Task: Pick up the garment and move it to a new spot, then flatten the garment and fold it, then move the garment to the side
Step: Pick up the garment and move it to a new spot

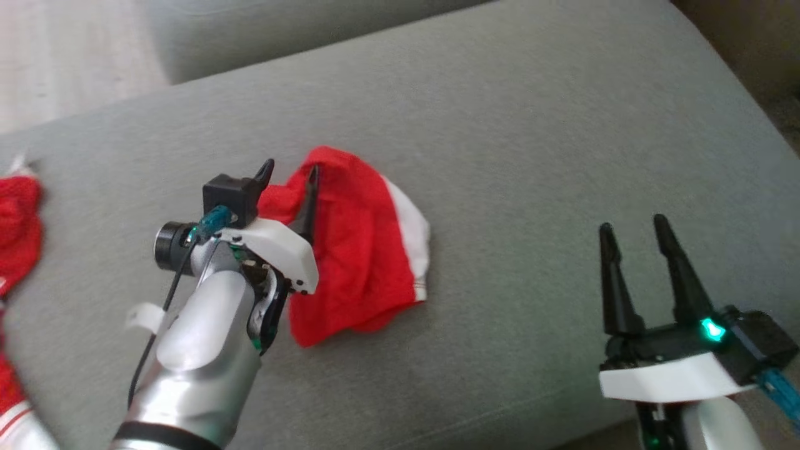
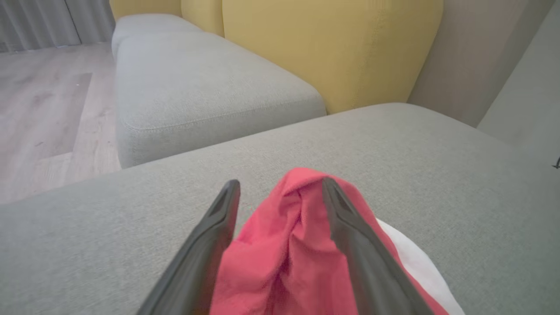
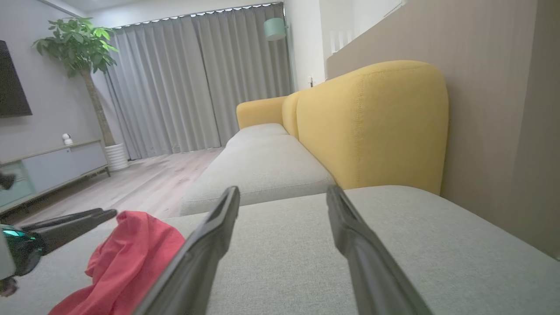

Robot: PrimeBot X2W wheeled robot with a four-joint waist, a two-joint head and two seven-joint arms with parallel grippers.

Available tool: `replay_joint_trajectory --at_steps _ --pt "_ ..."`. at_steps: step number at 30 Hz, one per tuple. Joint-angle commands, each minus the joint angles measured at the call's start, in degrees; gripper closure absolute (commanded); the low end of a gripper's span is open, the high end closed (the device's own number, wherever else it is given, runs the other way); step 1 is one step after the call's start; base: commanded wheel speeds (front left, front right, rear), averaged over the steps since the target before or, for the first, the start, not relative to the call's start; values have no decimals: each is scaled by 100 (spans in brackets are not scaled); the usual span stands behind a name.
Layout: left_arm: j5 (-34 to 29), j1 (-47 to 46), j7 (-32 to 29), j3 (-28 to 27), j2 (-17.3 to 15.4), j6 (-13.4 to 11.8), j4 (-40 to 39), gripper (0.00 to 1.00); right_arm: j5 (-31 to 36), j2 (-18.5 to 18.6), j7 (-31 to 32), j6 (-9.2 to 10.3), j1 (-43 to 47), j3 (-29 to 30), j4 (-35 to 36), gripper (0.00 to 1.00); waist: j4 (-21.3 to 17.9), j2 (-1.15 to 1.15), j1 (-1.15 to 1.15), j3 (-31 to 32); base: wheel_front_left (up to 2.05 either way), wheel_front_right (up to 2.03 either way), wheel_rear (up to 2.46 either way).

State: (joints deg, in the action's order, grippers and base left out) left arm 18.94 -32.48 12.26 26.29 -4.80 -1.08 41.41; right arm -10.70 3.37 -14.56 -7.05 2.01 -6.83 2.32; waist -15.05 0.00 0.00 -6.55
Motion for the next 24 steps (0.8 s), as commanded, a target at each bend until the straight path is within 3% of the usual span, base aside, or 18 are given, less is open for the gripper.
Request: replay_joint_trajectory --at_steps 1,8,17,21,24 --pt "-11 -135 109 -194 -90 -61 -209 0 62 48 -43 -44 -79 -76 235 0 292 0 0 174 0 0 0" --pt "-96 601 264 -262 -62 -401 -957 0 233 251 -43 -44 101 226 276 0 1028 0 0 434 0 0 0" --pt "-242 2188 273 -655 -235 -897 -2425 0 292 336 -43 -44 266 574 -21 0 1919 0 0 534 0 0 0" --pt "-332 2536 273 -790 -302 -912 -2683 0 319 323 -43 -44 287 650 -180 0 2085 0 0 562 0 0 0" --pt "-416 2794 273 -899 -358 -775 -2857 0 342 284 -43 -44 324 741 -371 0 2202 0 0 602 0 0 0"
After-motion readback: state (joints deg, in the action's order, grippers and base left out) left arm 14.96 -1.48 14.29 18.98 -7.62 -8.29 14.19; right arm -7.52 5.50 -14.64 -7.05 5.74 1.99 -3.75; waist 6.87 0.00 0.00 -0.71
